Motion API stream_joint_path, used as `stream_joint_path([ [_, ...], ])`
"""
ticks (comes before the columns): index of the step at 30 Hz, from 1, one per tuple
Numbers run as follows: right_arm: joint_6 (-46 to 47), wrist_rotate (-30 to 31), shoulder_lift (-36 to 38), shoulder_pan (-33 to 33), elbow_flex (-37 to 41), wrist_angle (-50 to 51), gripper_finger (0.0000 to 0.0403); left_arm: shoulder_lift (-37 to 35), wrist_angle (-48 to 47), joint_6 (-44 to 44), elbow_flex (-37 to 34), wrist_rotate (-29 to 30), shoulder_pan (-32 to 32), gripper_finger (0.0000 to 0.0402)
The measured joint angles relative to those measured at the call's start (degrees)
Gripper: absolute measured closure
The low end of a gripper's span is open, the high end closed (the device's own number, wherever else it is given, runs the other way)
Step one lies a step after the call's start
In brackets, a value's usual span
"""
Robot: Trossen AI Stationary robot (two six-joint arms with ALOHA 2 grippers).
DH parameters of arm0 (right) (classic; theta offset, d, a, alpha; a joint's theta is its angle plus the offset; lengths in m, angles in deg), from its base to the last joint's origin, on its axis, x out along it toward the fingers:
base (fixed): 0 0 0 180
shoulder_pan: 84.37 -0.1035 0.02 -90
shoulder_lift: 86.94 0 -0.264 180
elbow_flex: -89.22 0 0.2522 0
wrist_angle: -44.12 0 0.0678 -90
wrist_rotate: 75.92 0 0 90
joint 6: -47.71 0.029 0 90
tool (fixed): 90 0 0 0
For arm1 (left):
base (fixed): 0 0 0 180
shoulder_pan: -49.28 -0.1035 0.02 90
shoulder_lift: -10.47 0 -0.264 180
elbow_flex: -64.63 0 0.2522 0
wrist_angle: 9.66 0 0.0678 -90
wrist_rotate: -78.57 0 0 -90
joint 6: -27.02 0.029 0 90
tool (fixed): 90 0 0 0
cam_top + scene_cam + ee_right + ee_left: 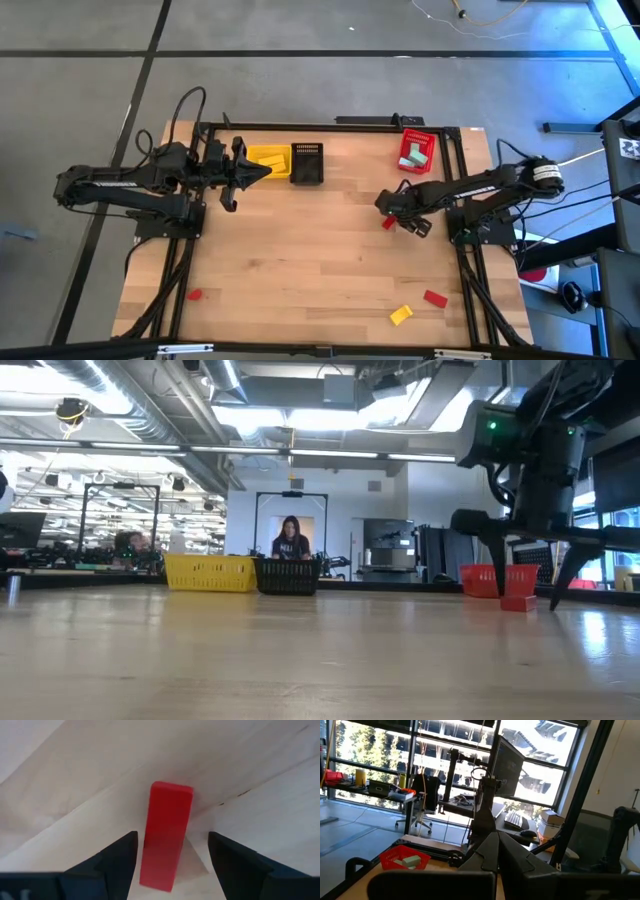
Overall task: Sort & place blocks by color
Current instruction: Put the top red block into the black bin
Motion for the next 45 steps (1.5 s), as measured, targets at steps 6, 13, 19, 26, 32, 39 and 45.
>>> stream_joint_path([
  [6, 0.6, -0.4, -2.4, 0.0, -0.3, -0.4, 0.0165, 0.0, -0.6, 0.0, 0.0, 0.0, 0.0, 0.04],
  [13, -6.5, -2.2, -2.3, 0.7, -0.3, 0.3, 0.0281, 0.0, -2.7, 0.0, 0.0, -1.8, 0.0, 0.0401],
  [19, -22.0, -1.5, -2.5, 3.0, -2.6, -1.5, 0.0302, 0.0, -3.7, 0.0, 0.0, -1.5, 0.0, 0.0401],
  [26, -52.0, -3.9, -2.4, 6.9, -6.7, -13.5, 0.0302, 0.0, -3.9, 0.4, 0.0, -0.3, 0.0, 0.0401],
  [32, -73.5, -14.4, -2.9, 8.7, -6.8, -28.1, 0.0302, 0.0, -3.8, 0.4, 0.0, 2.9, 0.0, 0.04],
  [39, -83.1, -22.3, -5.9, 7.6, -6.8, -44.5, 0.0302, 0.0, -3.8, -1.5, 0.0, 3.0, 0.0, 0.0401],
  [45, -83.0, -28.5, -7.3, 7.1, -6.8, -64.9, 0.0302, 0.0, -3.6, -2.4, 0.0, 6.4, 0.0, 0.0401],
])
